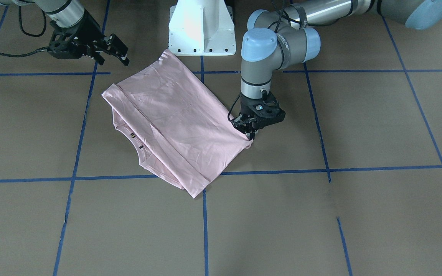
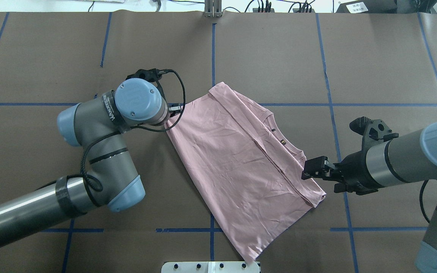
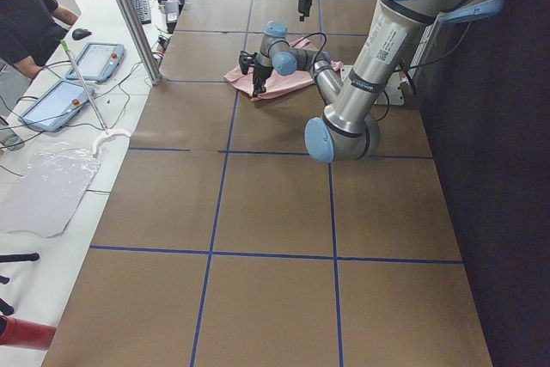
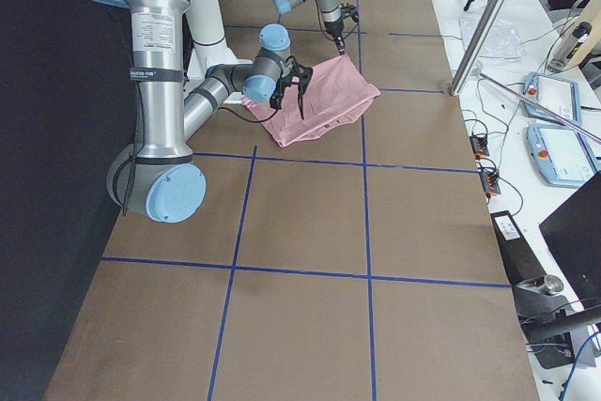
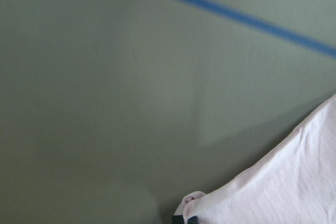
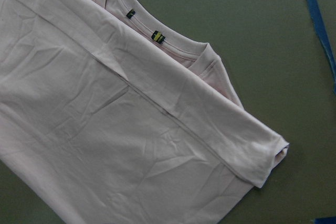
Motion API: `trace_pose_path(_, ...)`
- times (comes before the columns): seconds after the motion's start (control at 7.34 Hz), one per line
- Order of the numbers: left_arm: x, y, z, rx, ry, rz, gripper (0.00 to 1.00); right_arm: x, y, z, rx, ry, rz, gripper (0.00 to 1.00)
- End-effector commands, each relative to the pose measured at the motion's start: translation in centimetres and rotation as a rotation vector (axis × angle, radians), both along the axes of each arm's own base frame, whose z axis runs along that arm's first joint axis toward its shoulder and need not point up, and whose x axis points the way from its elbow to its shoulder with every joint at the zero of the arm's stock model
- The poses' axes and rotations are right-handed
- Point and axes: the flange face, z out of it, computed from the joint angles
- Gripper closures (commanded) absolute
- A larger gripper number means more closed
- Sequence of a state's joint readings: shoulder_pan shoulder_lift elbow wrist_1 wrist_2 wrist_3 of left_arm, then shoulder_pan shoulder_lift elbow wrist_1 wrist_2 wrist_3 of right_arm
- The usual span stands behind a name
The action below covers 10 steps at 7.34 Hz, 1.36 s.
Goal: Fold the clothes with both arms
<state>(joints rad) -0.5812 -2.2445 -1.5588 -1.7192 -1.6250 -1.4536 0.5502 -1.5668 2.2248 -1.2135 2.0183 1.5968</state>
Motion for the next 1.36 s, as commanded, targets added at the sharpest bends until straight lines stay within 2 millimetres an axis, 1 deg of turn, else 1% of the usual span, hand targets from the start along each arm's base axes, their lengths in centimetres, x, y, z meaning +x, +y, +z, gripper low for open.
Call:
trace_pose_path(0.0,-0.6,-9.0,0.8,0.102,-0.019,-0.032,1.0,0.7,-0.6,-0.1,0.001,-0.001,0.021,0.0)
trace_pose_path(0.14,0.2,-11.8,-0.1,0.133,-0.013,-0.038,1.0,0.9,-0.8,-0.1,0.001,-0.001,0.027,0.0)
trace_pose_path(0.27,1.2,-13.5,-1.5,0.162,-0.009,-0.038,1.0,0.9,-0.8,-0.1,0.002,-0.002,0.028,0.0)
trace_pose_path(0.41,2.5,-15.1,-1.9,0.204,-0.002,-0.073,1.0,0.9,-0.8,-0.1,0.002,-0.002,0.028,0.0)
trace_pose_path(0.54,4.1,-16.4,-1.4,0.231,0.012,-0.071,1.0,0.9,-0.8,-0.2,0.004,-0.003,0.029,0.0)
trace_pose_path(0.68,4.4,-16.6,-1.5,0.254,0.032,-0.071,1.0,1.0,-0.9,-0.3,0.004,-0.005,0.032,0.0)
trace_pose_path(0.82,4.2,-16.9,-1.5,0.271,0.017,-0.094,1.0,1.0,-1.0,-0.5,0.008,-0.01,0.033,0.0)
trace_pose_path(0.95,4.3,-17.1,-0.8,0.268,0.004,-0.1,1.0,1.0,-1.1,-0.6,0.009,-0.011,0.035,0.0)
trace_pose_path(1.09,4.2,-17.3,-0.5,0.272,-0.005,-0.097,0.38,1.0,-1.3,-0.5,0.008,-0.01,0.038,0.0)
trace_pose_path(1.23,3.0,-17.6,-2.5,0.304,0.046,-0.109,0.0,1.2,-1.6,-0.8,0.012,-0.014,0.048,0.0)
